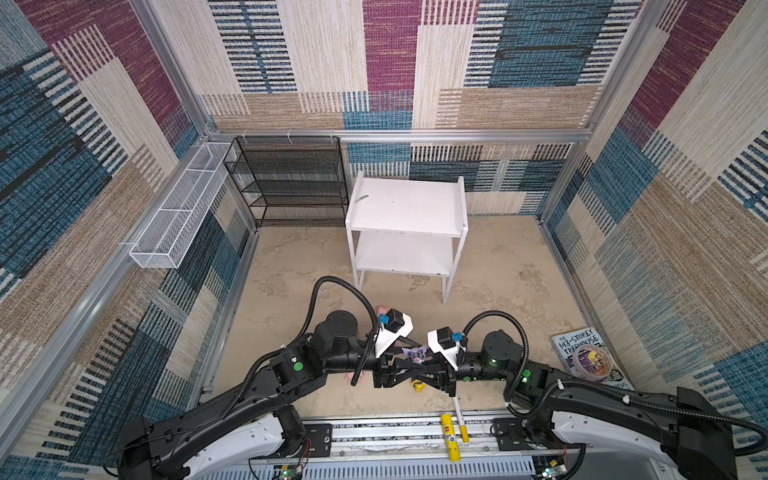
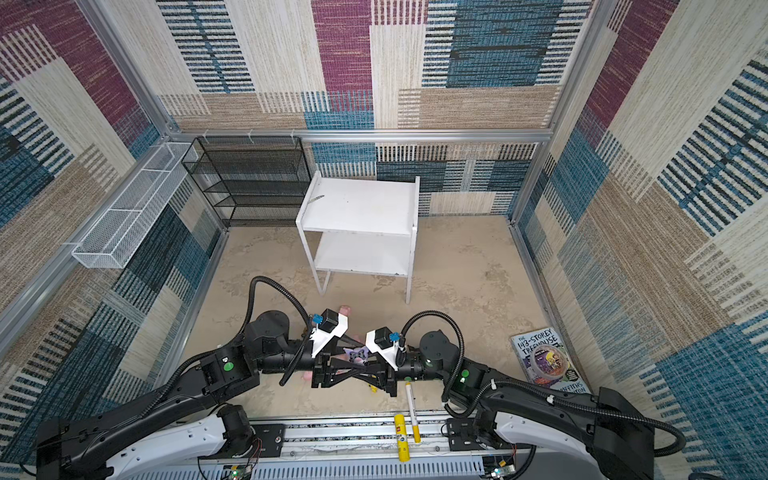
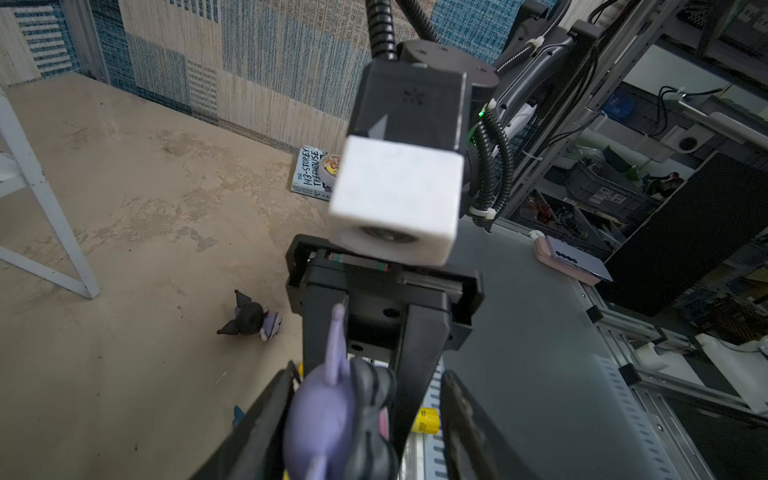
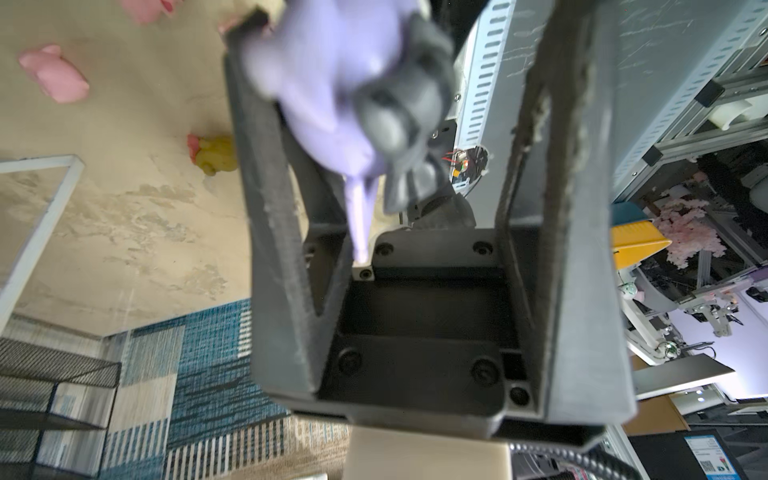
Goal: Place and organize the plastic toys onto the shelf
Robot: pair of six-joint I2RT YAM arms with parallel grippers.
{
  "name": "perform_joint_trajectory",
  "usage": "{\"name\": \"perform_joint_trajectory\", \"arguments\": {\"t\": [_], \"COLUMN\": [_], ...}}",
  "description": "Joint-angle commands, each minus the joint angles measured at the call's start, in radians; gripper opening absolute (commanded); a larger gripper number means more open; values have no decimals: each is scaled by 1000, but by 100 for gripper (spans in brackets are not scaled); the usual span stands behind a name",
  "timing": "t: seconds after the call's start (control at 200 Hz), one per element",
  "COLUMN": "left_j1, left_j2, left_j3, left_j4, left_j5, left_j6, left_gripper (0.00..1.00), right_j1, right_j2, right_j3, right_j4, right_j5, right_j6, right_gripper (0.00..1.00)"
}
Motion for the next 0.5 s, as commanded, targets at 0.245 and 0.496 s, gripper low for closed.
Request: {"name": "perform_joint_trajectory", "arguments": {"t": [0.245,0.496], "left_j1": [7,7], "left_j2": [0,1], "left_j3": [15,33], "left_j4": [29,-39], "left_j5": [31,-80], "left_j6": [7,63], "left_gripper": [48,40], "right_j1": [-5,-5], "right_j2": [-14,-19], "right_j3": [-4,-5], "right_j4": [22,15], "right_j5": [65,88], "right_j6": [4,3], "right_gripper": [11,10]}}
